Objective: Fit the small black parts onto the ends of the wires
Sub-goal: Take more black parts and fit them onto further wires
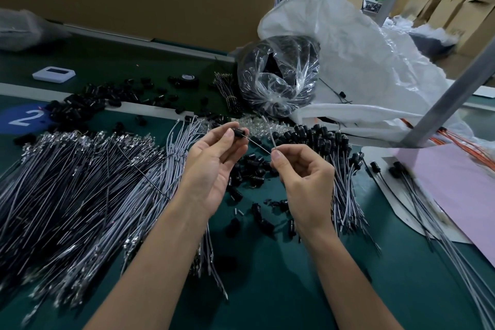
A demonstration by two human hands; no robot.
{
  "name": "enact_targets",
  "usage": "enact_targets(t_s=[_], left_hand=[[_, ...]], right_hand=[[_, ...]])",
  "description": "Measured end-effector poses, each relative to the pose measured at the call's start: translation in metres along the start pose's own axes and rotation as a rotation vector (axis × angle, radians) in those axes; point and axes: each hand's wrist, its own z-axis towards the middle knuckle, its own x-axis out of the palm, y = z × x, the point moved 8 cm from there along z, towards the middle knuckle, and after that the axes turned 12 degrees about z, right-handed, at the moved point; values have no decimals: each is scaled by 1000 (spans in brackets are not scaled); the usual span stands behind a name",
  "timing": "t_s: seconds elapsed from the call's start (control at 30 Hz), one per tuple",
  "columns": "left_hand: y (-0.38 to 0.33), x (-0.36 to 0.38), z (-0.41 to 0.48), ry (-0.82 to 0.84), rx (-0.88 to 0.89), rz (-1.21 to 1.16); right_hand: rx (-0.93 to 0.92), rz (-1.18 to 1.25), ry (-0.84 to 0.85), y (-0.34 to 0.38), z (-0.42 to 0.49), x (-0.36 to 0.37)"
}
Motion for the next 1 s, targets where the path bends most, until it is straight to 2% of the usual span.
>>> enact_targets(t_s=[0.4,0.73,0.83,1.0], left_hand=[[10,16,-8,104,40,201],[13,5,-7,8,-63,-44],[11,-7,-5,-58,-66,-100],[6,-20,-3,-125,-34,-188]], right_hand=[[11,-31,41,-3,0,5],[23,-69,17,-5,-2,4],[28,-102,-5,-6,-1,0],[51,-192,48,-10,-2,3]])
